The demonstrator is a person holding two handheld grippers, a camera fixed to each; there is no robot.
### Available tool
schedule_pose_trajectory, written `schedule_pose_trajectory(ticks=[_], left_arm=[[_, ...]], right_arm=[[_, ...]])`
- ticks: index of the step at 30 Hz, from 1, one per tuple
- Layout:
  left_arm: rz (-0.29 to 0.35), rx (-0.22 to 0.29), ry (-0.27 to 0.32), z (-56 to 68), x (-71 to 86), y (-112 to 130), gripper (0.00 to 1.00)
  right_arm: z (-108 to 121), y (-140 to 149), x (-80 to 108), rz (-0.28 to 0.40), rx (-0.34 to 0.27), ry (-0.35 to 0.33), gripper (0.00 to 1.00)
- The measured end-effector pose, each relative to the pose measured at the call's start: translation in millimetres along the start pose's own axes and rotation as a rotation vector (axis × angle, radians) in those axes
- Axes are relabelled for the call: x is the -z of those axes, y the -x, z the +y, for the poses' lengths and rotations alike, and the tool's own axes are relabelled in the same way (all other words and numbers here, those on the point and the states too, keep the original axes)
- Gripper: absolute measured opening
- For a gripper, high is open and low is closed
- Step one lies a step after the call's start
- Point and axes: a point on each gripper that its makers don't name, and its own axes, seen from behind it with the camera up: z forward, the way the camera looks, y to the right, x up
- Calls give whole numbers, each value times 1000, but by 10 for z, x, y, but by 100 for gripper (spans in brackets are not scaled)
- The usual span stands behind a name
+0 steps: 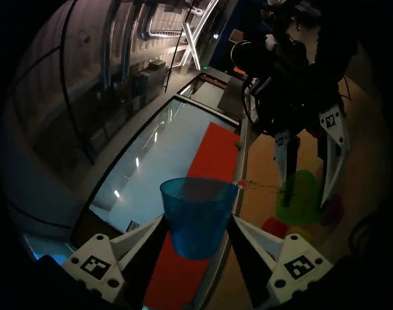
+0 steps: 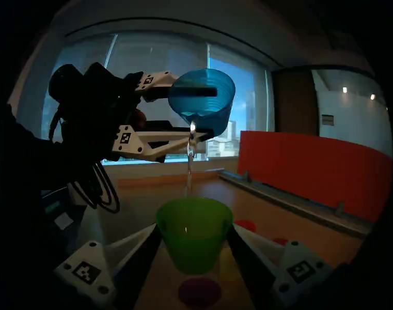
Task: Pour water
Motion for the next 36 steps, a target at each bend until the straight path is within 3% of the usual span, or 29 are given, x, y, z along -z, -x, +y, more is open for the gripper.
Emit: schedule_pose_trajectory(ticks=[36], left_arm=[[13,-115,-30,-76,24,-147,79]], right_arm=[[21,-63,32,6,13,8,88]])
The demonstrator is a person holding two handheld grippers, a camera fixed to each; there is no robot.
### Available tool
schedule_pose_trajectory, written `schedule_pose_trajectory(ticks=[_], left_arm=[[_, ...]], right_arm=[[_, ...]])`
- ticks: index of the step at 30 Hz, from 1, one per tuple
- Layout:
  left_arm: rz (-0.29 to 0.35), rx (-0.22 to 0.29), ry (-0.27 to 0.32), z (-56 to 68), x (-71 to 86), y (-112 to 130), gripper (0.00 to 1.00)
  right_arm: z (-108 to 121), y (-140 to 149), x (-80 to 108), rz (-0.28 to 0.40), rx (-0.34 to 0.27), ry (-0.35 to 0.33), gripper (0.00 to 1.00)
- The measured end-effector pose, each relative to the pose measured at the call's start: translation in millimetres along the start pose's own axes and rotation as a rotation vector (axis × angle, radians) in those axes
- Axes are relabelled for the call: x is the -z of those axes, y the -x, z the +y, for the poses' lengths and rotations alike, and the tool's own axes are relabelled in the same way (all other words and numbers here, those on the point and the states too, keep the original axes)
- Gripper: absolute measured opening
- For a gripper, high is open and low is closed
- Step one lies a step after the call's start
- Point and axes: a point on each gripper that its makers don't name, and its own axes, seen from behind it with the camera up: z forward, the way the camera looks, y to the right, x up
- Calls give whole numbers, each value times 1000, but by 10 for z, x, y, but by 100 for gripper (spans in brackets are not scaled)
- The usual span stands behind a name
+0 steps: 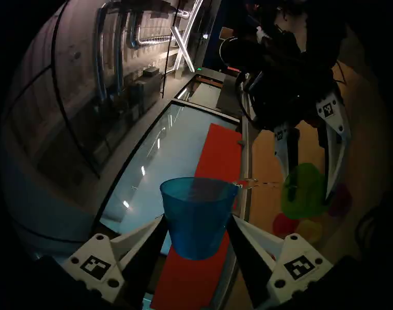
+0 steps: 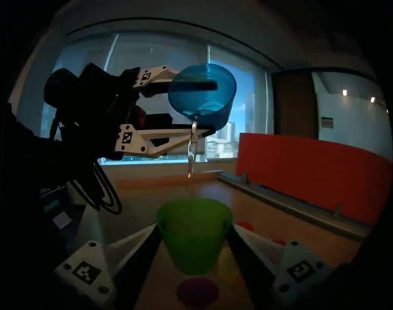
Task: Pour water
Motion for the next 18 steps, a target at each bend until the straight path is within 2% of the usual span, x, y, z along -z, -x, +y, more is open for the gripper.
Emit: schedule_pose_trajectory(ticks=[18], left_arm=[[0,-60,-19,-80,-11,-14,79]], right_arm=[[-15,-28,-1,-2,7,1,88]])
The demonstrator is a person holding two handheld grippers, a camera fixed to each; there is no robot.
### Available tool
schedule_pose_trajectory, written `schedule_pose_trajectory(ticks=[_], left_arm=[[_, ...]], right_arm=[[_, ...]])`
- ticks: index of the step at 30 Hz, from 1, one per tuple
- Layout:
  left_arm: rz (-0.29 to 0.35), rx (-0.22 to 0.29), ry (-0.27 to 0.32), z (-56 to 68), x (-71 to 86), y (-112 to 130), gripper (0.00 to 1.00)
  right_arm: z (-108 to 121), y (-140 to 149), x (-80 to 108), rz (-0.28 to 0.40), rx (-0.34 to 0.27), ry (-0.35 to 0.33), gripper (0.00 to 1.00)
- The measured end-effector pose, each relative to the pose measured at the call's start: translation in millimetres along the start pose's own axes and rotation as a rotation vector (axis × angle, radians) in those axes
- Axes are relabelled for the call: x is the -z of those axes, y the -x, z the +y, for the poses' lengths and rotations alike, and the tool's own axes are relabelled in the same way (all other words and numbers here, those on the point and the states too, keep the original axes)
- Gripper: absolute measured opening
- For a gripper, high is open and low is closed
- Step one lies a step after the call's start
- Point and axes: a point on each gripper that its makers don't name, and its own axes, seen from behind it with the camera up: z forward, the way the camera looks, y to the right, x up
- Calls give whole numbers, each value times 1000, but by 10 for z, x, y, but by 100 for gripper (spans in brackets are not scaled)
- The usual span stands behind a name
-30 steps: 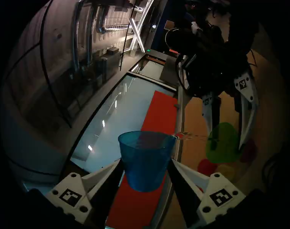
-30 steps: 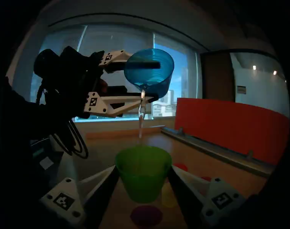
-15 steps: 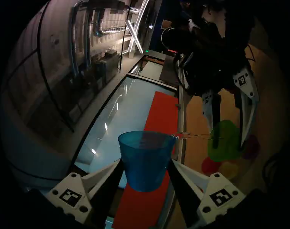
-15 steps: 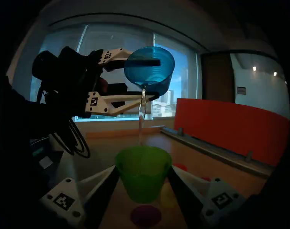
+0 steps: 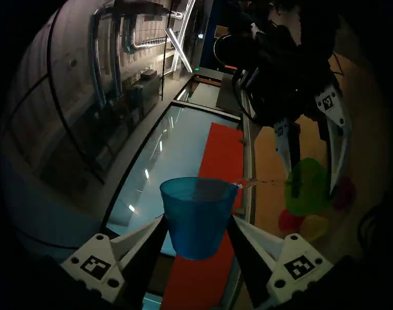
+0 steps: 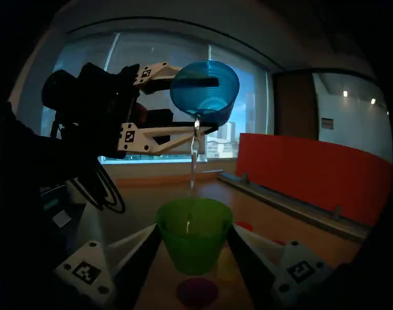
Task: Pour water
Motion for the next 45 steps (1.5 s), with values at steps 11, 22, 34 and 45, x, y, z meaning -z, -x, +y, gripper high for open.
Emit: schedule_pose_trajectory(ticks=[11,22,34,45], left_arm=[[-10,-45,-3,15,7,27,79],[-7,-80,-14,-16,10,3,79],[1,-124,-24,-78,15,-63,78],[-1,-174,-31,-93,-1,-84,79]], right_arm=[[-2,1,-12,3,-1,1,88],[16,2,-17,3,-1,4,88],[32,8,-4,4,-1,10,88],[28,5,5,7,0,13,88]])
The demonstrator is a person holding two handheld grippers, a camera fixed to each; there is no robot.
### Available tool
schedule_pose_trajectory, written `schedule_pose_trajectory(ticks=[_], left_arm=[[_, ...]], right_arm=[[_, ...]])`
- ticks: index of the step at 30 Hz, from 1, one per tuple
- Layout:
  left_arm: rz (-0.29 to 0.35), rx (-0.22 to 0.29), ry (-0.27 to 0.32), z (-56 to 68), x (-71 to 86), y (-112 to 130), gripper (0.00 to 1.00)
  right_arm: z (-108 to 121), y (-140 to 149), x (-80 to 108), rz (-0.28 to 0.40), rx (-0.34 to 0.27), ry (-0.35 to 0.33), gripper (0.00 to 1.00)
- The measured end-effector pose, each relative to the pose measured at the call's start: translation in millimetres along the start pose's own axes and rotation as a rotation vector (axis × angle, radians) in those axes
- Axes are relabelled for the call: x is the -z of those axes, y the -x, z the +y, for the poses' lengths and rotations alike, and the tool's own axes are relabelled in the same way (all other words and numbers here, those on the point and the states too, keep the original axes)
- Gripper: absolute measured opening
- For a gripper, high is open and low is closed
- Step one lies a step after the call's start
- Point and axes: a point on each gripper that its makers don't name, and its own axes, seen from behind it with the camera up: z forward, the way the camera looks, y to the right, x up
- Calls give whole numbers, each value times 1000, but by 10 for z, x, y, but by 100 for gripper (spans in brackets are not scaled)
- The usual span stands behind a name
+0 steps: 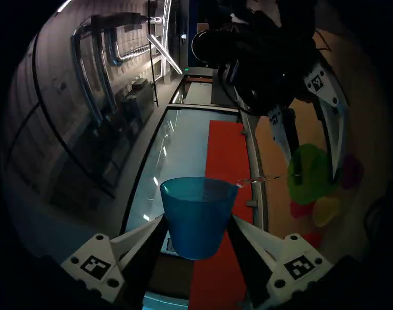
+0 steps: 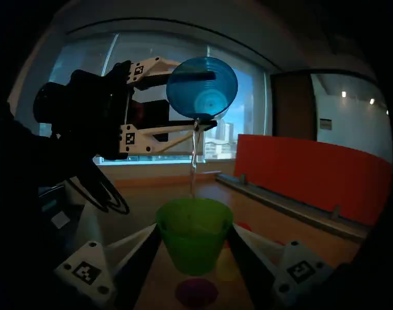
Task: Pour water
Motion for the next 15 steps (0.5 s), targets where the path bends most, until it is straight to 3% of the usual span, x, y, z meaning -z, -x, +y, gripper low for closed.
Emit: schedule_pose_trajectory(ticks=[8,15], left_arm=[[2,-24,-5,-13,9,-45,79],[16,-44,-17,-96,13,-117,78]], right_arm=[[0,-12,12,2,2,4,88],[9,-2,35,2,2,8,88]])
